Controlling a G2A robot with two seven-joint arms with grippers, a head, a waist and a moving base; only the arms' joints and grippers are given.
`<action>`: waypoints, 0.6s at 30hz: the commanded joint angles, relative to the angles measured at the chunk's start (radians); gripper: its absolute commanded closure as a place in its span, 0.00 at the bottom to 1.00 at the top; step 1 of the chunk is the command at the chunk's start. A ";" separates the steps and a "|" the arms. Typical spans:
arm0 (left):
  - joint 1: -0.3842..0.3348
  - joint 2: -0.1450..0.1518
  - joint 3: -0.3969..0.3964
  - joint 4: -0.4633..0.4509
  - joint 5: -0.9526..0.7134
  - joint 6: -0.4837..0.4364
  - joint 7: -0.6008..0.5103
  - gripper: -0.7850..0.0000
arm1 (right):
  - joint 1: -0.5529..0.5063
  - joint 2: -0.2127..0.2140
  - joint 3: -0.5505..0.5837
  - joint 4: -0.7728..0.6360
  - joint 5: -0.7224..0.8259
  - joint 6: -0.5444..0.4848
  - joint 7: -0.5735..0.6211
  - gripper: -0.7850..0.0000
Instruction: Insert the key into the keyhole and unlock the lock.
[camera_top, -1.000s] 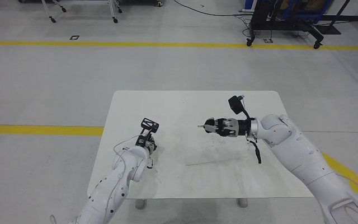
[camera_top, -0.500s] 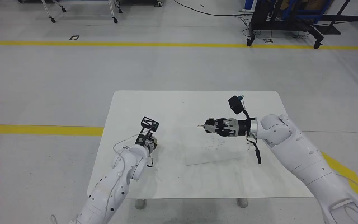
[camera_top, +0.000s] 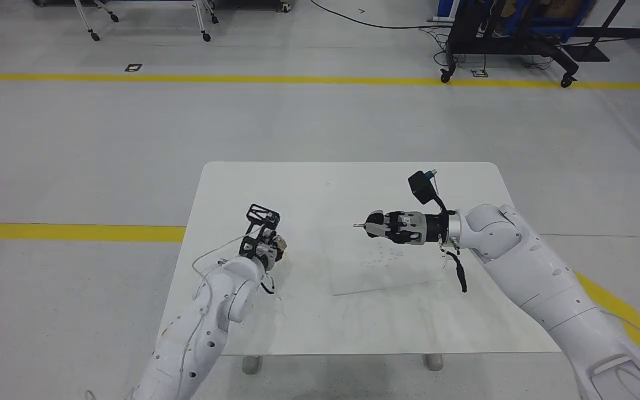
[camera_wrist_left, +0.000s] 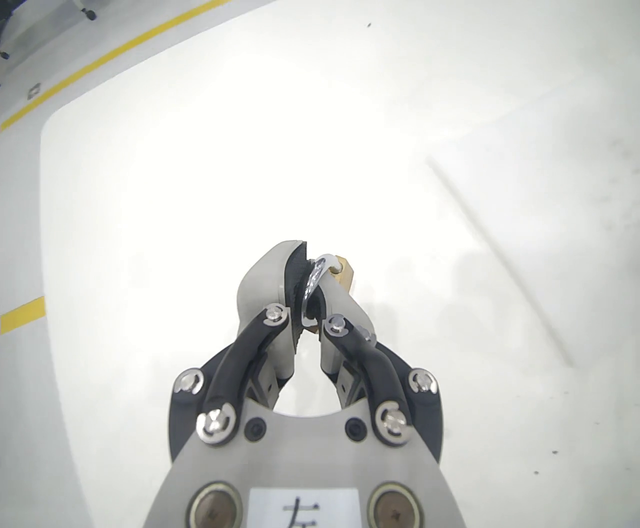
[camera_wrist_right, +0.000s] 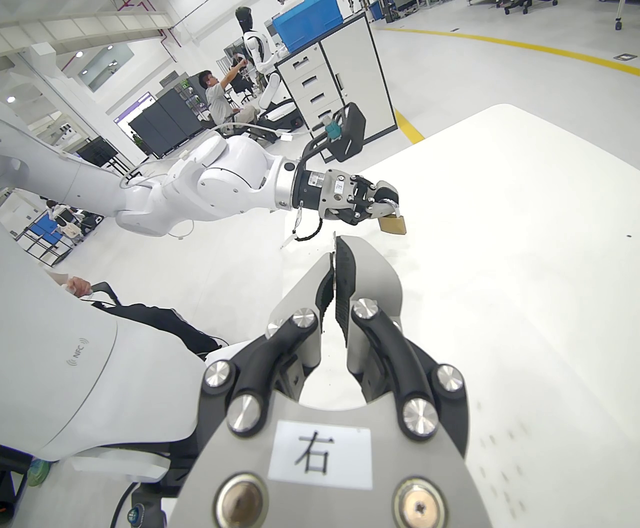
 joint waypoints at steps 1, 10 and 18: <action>-0.048 0.000 -0.043 0.070 -0.237 -0.151 -0.104 1.00 | 0.000 0.000 0.000 0.000 0.000 0.000 0.000 1.00; -0.297 -0.008 -0.118 0.473 -0.824 -0.366 -0.372 1.00 | 0.000 0.000 0.000 0.000 0.000 0.000 0.000 1.00; -0.307 -0.009 -0.115 0.495 -0.861 -0.385 -0.391 1.00 | 0.000 0.000 0.000 0.000 0.000 0.000 0.000 1.00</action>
